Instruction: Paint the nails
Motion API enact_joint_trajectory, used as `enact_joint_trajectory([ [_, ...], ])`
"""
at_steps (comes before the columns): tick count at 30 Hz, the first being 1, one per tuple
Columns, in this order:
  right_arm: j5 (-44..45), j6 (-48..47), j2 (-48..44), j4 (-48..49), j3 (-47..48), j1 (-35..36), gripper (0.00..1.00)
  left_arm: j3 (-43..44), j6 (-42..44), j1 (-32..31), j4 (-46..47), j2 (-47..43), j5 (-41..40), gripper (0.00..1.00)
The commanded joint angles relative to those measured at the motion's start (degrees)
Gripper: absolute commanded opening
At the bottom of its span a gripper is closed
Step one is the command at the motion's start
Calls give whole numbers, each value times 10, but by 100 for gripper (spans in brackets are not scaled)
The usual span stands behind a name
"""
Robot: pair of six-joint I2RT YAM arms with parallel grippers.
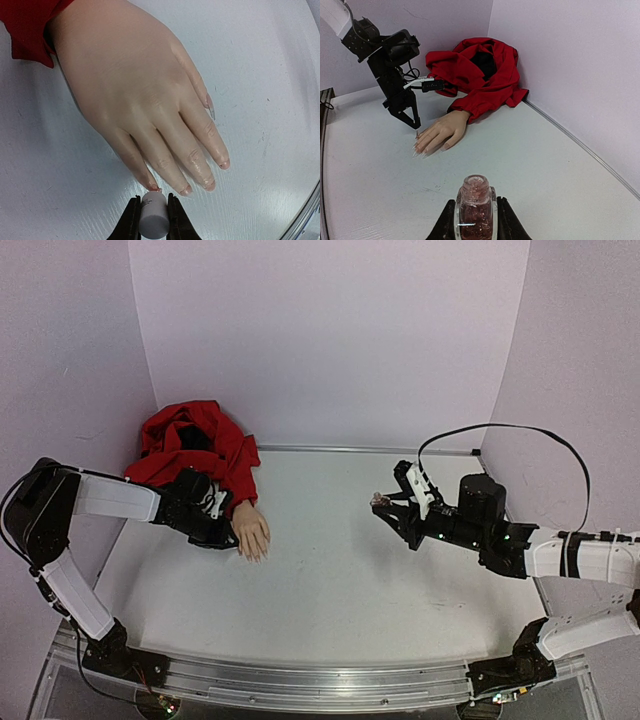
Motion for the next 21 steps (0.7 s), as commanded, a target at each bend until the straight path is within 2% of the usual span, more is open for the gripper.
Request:
enact_joint_trajectory([
  [1, -9, 2, -5, 32, 5, -4, 0, 8, -6, -4, 28, -3, 11, 0],
  [21, -9, 3, -6, 32, 5, -3, 0, -7, -11, -6, 29, -11, 4, 0],
])
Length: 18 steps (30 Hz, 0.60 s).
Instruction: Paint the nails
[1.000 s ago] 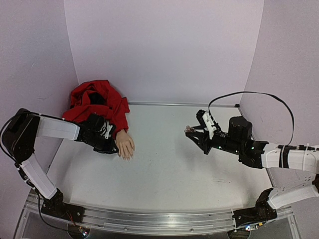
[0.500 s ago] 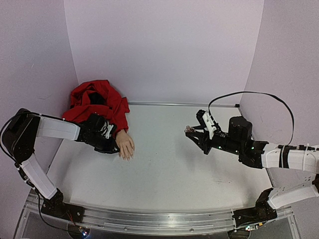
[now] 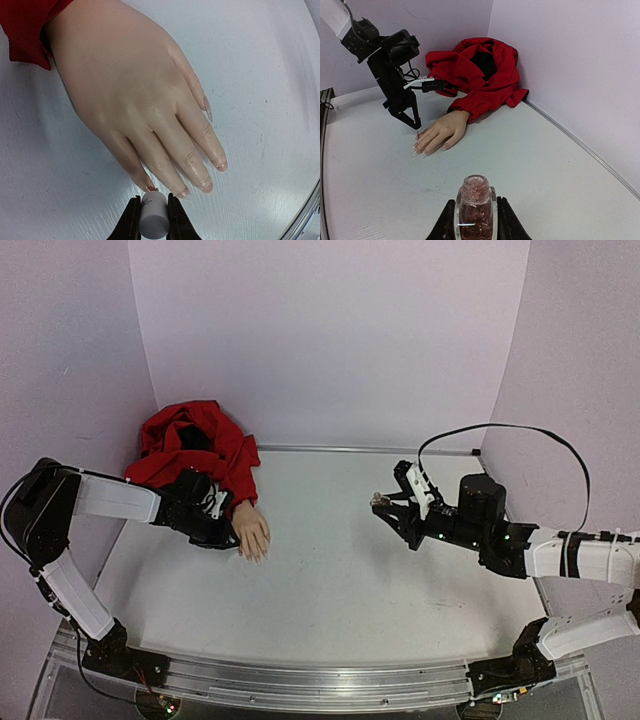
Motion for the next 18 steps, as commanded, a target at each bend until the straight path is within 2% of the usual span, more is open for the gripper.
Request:
enact_joint_trajectory([
  [1, -9, 3, -6, 32, 5, -3, 0, -4, -8, -2, 19, -13, 5, 0],
  [18, -8, 3, -7, 32, 4, -3, 0, -12, -19, -3, 16, -43, 15, 0],
])
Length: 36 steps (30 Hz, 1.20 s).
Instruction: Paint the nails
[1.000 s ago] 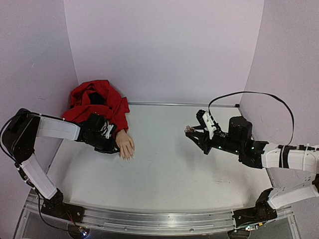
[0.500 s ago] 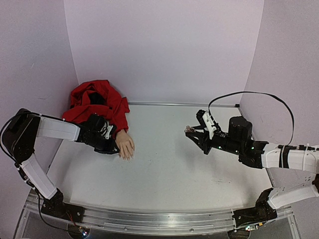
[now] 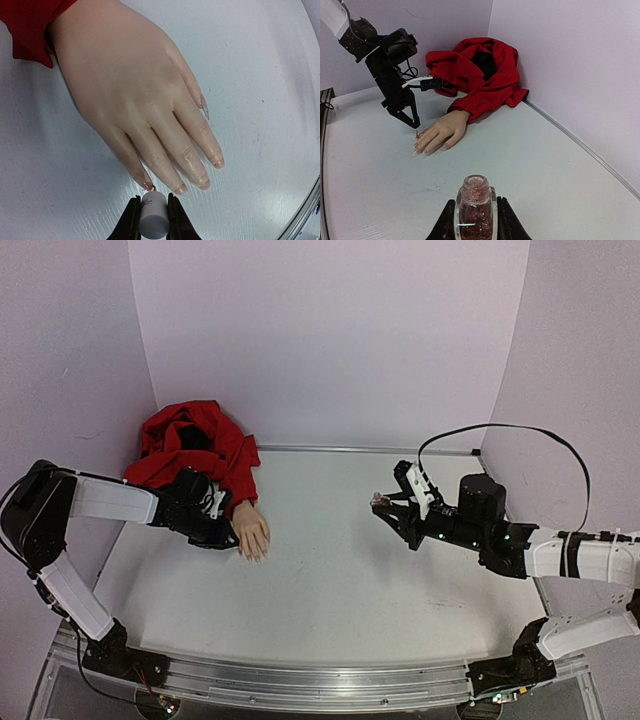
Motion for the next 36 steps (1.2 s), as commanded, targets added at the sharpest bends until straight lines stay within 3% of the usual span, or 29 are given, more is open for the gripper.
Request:
enact_joint_trajectory([
  [1, -8, 3, -9, 33, 5, -3, 0, -5, -13, -2, 12, -36, 14, 0],
  [7, -11, 3, -7, 32, 5, -4, 0, 6, -3, -1, -12, -53, -19, 0],
  [36, -7, 2, -6, 32, 4, -3, 0, 36, 21, -2, 1, 3, -18, 0],
])
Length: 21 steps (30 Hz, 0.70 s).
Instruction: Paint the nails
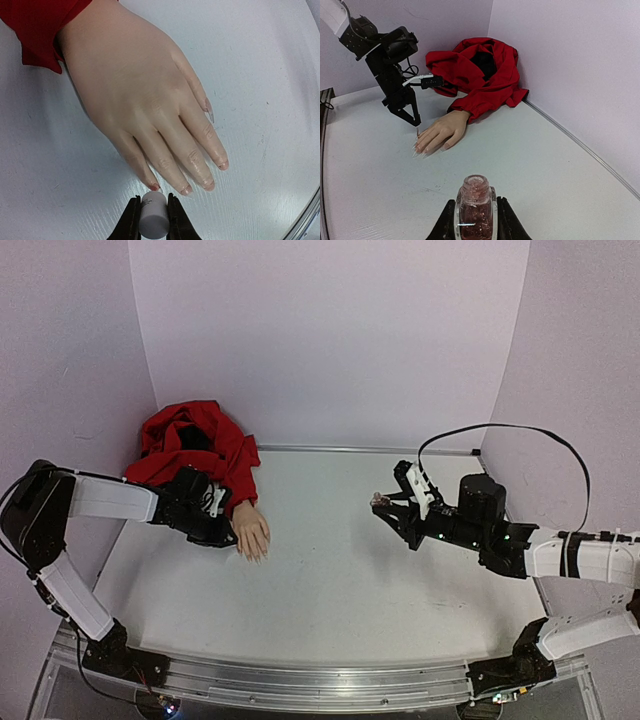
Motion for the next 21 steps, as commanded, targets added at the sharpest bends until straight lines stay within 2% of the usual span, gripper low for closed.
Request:
enact_joint_trajectory([
  [1, -8, 2, -6, 32, 4, -3, 0, 28, 12, -2, 16, 10, 1, 0],
  [21, -7, 2, -6, 32, 4, -3, 0, 26, 12, -1, 28, 20, 7, 0],
])
